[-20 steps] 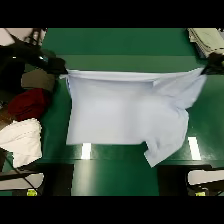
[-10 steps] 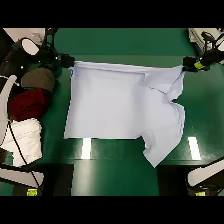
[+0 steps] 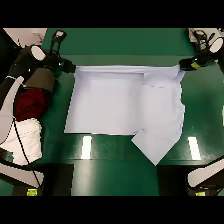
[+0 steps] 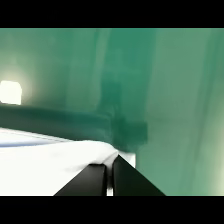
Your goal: Fold the shirts.
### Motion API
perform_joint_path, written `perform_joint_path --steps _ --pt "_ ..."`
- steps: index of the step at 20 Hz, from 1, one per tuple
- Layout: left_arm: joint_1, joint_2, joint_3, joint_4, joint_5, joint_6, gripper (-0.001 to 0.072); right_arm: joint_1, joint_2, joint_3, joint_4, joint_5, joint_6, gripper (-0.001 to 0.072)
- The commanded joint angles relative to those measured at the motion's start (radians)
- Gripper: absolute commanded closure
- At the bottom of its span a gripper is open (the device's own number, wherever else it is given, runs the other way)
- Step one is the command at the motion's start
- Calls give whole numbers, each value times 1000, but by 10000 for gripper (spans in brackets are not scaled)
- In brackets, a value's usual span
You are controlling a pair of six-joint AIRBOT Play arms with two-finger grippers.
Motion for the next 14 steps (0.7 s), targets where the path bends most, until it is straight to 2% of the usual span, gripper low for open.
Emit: perform_joint_path --steps 1,4,9,10,11,12,13,14 --pt "0 -3 -74 40 -56 26 684 39 0 -1 -54 103 -11 697" --pt "0 -3 -124 39 -76 20 684 61 5 -19 -55 182 14 697" --pt "0 0 -124 38 -104 -26 683 62 80 -228 -53 151 25 696" --pt "0 0 -124 38 -109 -51 626 60 100 -259 -46 131 27 694" --pt "0 0 -124 38 -114 -86 305 60 112 -272 -44 130 37 600" --pt "0 0 -120 39 -123 -120 -5 60 116 -272 -44 153 40 326" --pt "0 5 -114 41 -134 -148 5 60 116 -263 -45 194 40 230" --pt "0 6 -93 50 -173 -170 5 60 116 -246 -44 239 40 230"
